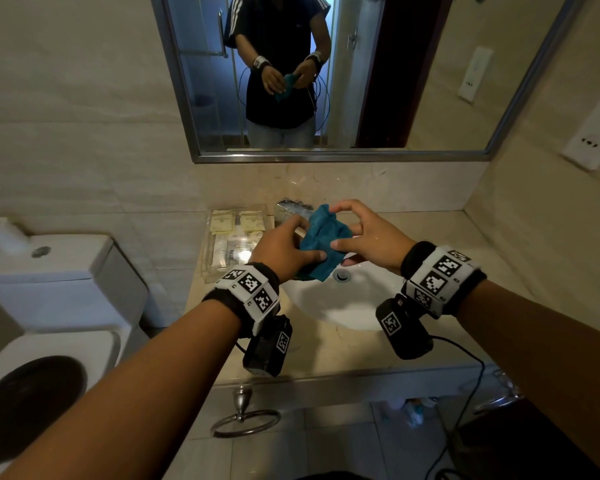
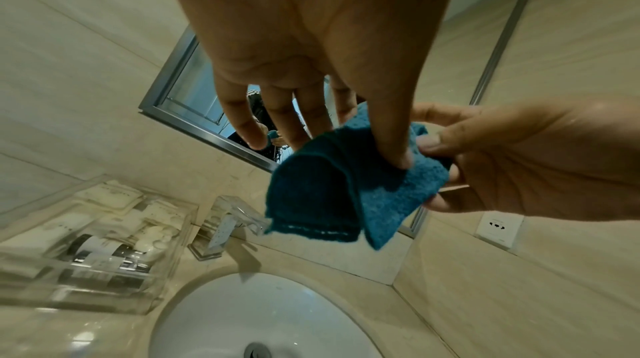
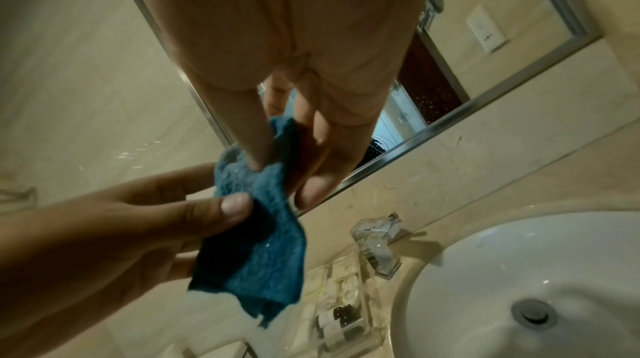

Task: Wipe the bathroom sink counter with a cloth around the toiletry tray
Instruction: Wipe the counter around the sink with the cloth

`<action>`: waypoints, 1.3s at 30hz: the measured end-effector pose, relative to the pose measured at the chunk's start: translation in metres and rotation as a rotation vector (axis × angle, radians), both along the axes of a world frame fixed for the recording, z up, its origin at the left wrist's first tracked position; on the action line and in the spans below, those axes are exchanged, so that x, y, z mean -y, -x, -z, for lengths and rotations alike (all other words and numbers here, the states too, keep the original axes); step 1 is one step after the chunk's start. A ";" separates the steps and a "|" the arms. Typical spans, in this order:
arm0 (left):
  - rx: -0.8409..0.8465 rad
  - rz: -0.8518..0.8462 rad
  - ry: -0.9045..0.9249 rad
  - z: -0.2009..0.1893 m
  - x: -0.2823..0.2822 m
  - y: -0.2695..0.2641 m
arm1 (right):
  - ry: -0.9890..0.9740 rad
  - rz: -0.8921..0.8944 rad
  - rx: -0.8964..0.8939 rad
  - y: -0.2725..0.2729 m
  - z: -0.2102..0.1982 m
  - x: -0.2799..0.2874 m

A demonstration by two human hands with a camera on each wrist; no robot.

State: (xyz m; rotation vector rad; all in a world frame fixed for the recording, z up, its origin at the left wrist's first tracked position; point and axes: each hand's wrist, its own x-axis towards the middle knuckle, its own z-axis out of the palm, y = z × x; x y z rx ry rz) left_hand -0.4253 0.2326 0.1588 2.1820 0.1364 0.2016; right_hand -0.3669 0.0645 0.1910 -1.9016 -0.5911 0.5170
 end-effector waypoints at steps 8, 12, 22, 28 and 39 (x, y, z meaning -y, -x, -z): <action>-0.031 0.063 0.107 -0.002 -0.002 -0.001 | -0.091 -0.060 0.062 -0.002 0.006 -0.007; -0.016 0.017 0.078 -0.005 -0.012 0.000 | 0.031 -0.072 0.187 -0.008 0.010 -0.002; -0.070 -0.065 0.252 0.017 -0.024 0.006 | 0.218 -0.079 0.325 0.009 0.036 -0.028; -0.004 -0.184 0.051 0.047 -0.041 0.030 | 0.356 -0.032 0.283 0.010 0.068 -0.050; -0.300 -0.121 0.056 0.105 -0.050 0.043 | 0.257 0.020 -0.110 0.016 0.134 -0.070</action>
